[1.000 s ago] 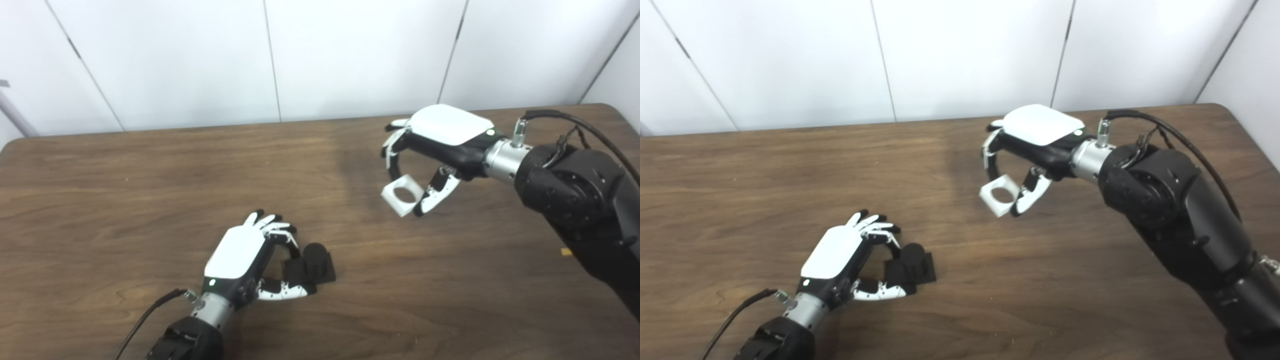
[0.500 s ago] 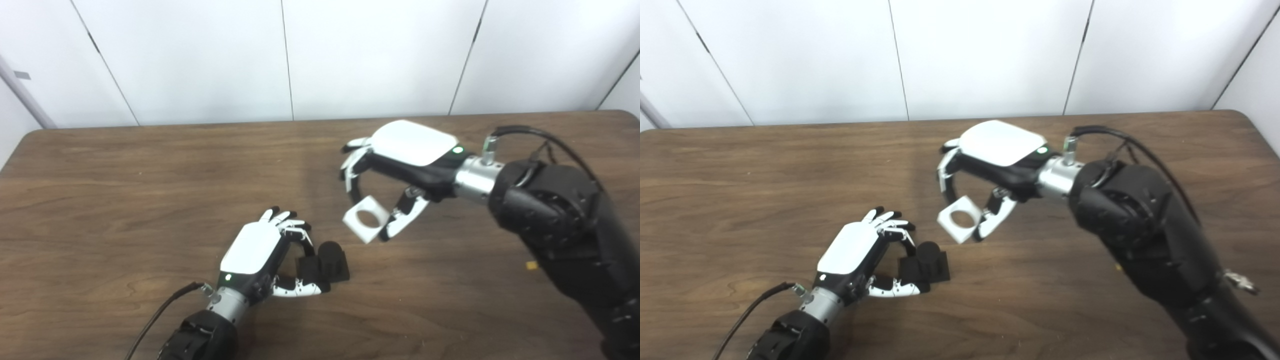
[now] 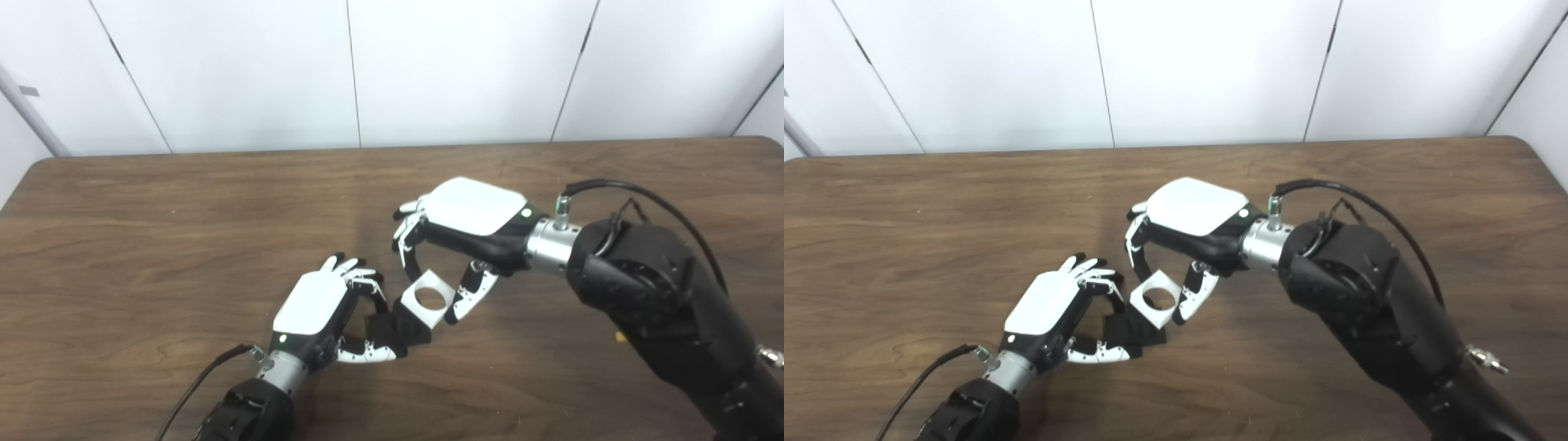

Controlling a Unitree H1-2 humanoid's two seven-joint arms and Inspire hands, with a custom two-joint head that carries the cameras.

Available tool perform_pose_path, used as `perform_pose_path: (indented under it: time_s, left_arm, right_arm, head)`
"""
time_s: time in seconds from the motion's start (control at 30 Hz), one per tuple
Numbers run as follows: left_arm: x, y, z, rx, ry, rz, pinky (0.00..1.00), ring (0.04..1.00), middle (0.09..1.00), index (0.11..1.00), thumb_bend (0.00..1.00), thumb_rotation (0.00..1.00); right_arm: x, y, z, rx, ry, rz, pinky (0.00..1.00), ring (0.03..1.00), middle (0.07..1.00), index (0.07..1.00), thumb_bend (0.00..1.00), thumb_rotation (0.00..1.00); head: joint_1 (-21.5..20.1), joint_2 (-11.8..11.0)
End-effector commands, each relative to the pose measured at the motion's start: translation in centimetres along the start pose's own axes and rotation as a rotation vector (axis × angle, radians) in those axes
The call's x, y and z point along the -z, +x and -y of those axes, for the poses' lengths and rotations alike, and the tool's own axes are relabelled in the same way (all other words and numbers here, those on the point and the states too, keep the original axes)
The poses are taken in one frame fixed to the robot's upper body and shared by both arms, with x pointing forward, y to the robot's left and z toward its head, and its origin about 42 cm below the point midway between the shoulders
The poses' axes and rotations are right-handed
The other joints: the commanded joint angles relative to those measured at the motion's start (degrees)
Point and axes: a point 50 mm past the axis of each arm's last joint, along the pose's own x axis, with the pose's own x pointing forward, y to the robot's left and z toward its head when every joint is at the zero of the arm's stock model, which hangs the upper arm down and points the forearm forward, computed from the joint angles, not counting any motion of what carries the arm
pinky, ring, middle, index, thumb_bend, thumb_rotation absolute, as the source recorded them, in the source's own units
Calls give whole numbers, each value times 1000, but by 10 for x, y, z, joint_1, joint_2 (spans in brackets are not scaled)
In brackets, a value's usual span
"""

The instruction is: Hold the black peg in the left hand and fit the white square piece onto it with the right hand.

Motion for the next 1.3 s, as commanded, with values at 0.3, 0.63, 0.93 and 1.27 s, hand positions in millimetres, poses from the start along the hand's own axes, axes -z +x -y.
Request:
perform_pose_path:
  time_s: [0.3, 0.63, 0.93, 1.27]
  left_arm:
    - [0, -1, 15, 87, 17, -8, 1000, 913, 797, 487, 519, 58]
    - [-1, -1, 15, 89, 16, -6, 1000, 912, 797, 487, 519, 58]
    - [-3, 0, 16, 87, 13, -2, 1000, 912, 795, 487, 519, 57]
    - [-5, 1, 18, 84, 13, 1, 1000, 910, 794, 487, 519, 57]
  right_arm:
    - [-2, 6, 8, 59, -44, 11, 902, 904, 751, 482, 524, 132]
    - [0, 6, 11, 67, -51, 13, 905, 919, 759, 483, 524, 132]
    - [-1, 8, 11, 65, -44, 14, 903, 917, 759, 483, 524, 131]
    - [0, 13, 6, 61, -48, 15, 883, 905, 753, 483, 524, 132]
  head:
    - [-1, 2]
    - [-3, 3]
    - [-2, 3]
    - [-5, 4]
